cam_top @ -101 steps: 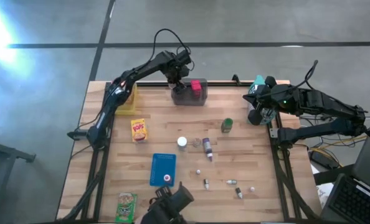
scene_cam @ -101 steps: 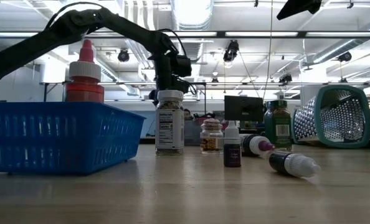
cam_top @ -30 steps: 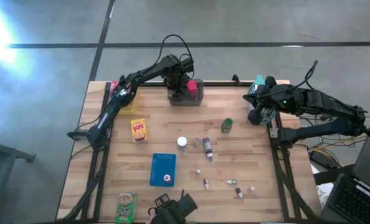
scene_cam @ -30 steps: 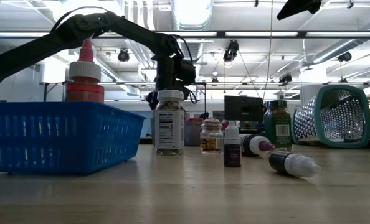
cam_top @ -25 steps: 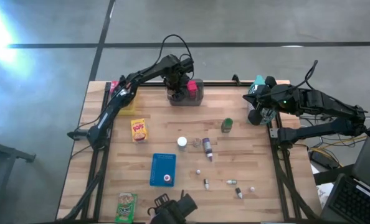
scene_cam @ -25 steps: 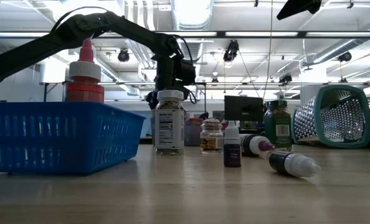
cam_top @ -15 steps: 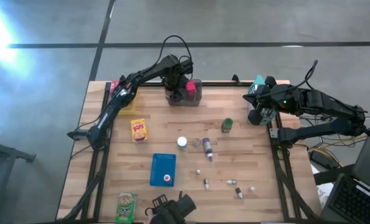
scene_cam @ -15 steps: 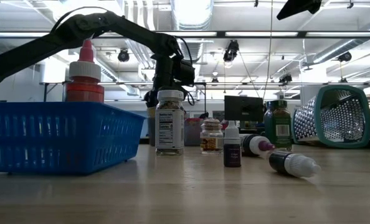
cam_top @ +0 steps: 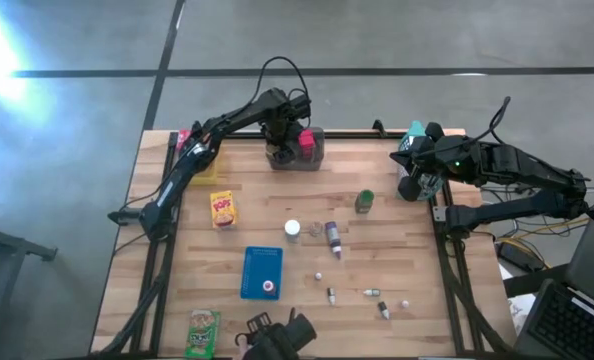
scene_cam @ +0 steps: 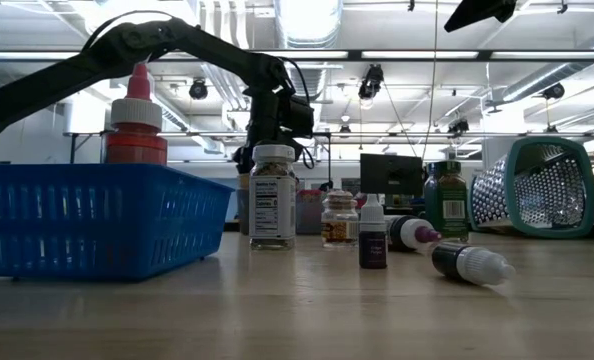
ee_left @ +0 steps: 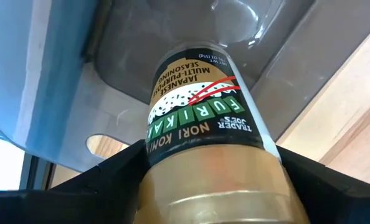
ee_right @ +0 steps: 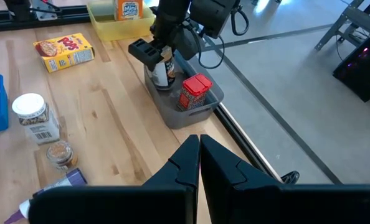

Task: Pick & Place Kitchen Items
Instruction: Put the gold spice bottle into the black bin

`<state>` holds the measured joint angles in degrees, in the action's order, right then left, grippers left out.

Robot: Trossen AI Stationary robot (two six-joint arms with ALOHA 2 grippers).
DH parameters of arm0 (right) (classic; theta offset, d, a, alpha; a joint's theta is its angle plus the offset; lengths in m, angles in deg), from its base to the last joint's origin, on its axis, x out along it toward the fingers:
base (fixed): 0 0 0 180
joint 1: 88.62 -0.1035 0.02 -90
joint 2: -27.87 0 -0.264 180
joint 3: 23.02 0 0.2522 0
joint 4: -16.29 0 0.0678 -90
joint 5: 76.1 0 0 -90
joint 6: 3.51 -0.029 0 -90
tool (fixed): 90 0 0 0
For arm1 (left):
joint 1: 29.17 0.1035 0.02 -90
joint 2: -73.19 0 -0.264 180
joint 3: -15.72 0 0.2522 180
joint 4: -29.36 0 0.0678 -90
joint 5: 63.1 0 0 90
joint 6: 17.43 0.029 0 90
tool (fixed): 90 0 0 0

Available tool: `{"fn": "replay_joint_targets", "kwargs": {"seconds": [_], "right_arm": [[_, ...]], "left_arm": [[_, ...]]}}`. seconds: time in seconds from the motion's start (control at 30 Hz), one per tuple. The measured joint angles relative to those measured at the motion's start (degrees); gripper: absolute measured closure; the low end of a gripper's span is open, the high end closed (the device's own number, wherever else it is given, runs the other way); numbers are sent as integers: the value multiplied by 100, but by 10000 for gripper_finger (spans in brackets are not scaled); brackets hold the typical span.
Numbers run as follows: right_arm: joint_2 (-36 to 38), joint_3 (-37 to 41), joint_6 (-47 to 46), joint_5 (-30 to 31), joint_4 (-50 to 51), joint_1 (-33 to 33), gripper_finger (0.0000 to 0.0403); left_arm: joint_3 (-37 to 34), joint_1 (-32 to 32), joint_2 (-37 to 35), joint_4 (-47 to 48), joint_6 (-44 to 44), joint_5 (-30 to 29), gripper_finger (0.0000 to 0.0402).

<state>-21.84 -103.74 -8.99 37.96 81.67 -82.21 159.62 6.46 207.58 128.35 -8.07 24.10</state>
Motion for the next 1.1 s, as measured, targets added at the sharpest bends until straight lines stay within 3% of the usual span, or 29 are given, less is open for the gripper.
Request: {"fn": "replay_joint_targets", "kwargs": {"seconds": [0.73, 1.1], "right_arm": [[0, 0, 4, 0, 2, 0, 394], [2, 0, 5, 0, 2, -2, 394]], "left_arm": [[240, -19, -44, 114, 82, 59, 62], [472, -30, -944, 7, -156, 15, 62]]}}
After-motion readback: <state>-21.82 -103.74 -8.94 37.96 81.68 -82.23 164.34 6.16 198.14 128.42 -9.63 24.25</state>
